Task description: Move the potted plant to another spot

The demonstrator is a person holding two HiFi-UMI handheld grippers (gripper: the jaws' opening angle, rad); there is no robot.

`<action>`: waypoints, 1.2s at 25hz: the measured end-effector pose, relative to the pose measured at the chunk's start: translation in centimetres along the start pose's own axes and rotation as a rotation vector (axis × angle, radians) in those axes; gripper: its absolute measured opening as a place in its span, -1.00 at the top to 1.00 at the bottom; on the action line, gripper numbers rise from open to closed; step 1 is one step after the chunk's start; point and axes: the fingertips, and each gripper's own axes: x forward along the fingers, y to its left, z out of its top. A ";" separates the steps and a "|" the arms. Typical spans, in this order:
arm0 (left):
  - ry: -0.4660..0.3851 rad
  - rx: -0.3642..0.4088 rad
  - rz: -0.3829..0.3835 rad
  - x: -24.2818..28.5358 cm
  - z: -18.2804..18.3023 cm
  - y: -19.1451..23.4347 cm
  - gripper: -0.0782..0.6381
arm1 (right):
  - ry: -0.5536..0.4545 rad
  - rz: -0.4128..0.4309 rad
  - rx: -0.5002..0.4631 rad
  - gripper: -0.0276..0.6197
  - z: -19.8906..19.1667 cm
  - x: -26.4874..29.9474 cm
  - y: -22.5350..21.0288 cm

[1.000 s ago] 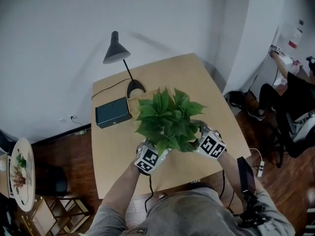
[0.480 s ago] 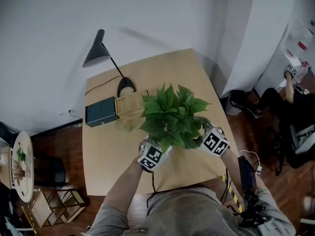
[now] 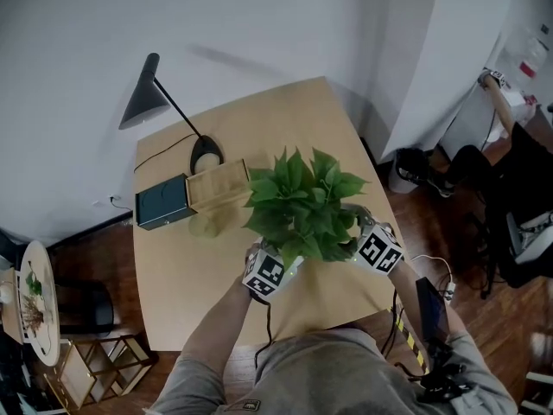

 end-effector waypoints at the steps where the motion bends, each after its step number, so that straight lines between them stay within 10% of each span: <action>1: -0.003 -0.001 -0.006 -0.1 0.1 0.0 -0.16 | 0.003 -0.002 0.001 -0.29 0.1 0.0 0.1; 30: 0.111 -0.098 -0.103 13.2 -6.7 -1.1 -0.16 | 0.087 0.064 0.153 -0.29 -13.4 2.0 -5.7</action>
